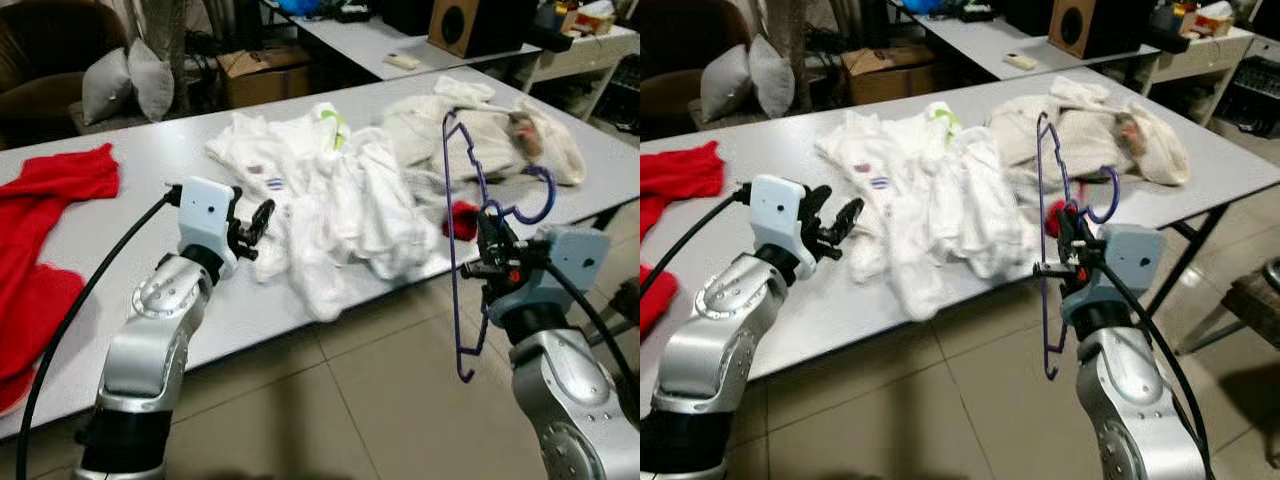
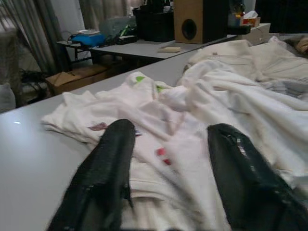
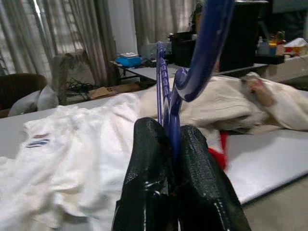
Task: Hang hanger
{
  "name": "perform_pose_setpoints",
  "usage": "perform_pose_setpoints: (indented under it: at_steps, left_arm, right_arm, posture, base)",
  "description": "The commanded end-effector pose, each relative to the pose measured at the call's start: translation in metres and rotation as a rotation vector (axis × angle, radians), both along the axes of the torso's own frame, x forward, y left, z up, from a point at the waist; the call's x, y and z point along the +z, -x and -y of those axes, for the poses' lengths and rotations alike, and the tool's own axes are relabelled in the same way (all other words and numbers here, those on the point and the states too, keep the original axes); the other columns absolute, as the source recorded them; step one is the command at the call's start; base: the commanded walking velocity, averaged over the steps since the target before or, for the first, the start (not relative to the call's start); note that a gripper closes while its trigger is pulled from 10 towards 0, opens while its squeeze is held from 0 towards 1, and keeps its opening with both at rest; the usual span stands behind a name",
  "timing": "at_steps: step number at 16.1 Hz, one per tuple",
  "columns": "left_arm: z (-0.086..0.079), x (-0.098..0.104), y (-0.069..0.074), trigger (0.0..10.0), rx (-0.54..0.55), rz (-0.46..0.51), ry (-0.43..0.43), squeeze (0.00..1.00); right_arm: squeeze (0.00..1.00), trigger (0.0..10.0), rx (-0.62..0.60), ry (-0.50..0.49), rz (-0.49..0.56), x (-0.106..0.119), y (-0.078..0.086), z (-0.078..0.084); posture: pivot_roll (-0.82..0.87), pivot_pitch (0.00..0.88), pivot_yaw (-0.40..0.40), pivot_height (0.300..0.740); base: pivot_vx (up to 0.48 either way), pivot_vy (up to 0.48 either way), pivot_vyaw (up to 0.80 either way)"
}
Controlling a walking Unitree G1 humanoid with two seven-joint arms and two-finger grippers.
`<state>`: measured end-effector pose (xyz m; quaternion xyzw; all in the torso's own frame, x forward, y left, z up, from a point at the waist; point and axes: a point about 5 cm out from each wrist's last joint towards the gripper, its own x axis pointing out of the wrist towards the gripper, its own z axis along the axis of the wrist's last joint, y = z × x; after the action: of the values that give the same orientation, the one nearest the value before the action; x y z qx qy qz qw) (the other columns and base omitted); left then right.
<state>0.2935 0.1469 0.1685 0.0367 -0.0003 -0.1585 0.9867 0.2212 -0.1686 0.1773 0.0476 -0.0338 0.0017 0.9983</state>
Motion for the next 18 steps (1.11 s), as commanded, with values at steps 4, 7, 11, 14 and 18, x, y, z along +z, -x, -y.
perform_pose_setpoints:
  at_steps: [4, 7, 11, 14, 18]
  left_arm:
    - [-0.006, -0.016, -0.010, 10.0, 0.056, -0.022, -0.082, 1.00]
    - [-0.030, -0.018, -0.039, 10.0, 0.109, -0.062, -0.254, 0.56]
    - [-0.037, -0.027, -0.071, 10.0, 0.049, -0.145, -0.319, 0.00]
    - [-0.052, -0.034, -0.086, 9.6, 0.065, -0.240, -0.415, 0.00]
    - [-0.066, -0.036, -0.089, 8.4, 0.090, -0.319, -0.474, 0.00]
  right_arm:
    - [0.00, 10.0, 0.018, 0.033, -0.006, -0.004, -0.001, 0.013]
    - [0.00, 10.0, 0.028, 0.022, 0.019, 0.003, 0.002, 0.022]
    - [0.00, 10.0, -0.015, 0.045, 0.017, 0.007, 0.010, 0.035]
    - [0.00, 10.0, 0.009, 0.057, 0.002, 0.006, 0.013, 0.030]
    - [0.00, 10.0, 0.015, 0.058, -0.003, 0.008, 0.010, 0.031]
  posture:
    - [-0.08, 0.000, 0.069, 0.740]
    - [-0.13, 0.000, 0.103, 0.740]
    - [-0.19, 0.000, 0.162, 0.740]
    - [-0.19, 0.000, 0.148, 0.740]
    - [-0.20, 0.000, 0.138, 0.740]
  base:
    - [0.000, 0.000, 0.00]
    - [0.000, 0.000, 0.00]
    - [0.000, 0.000, 0.00]
    - [0.000, 0.000, 0.00]
    - [0.000, 0.000, 0.00]
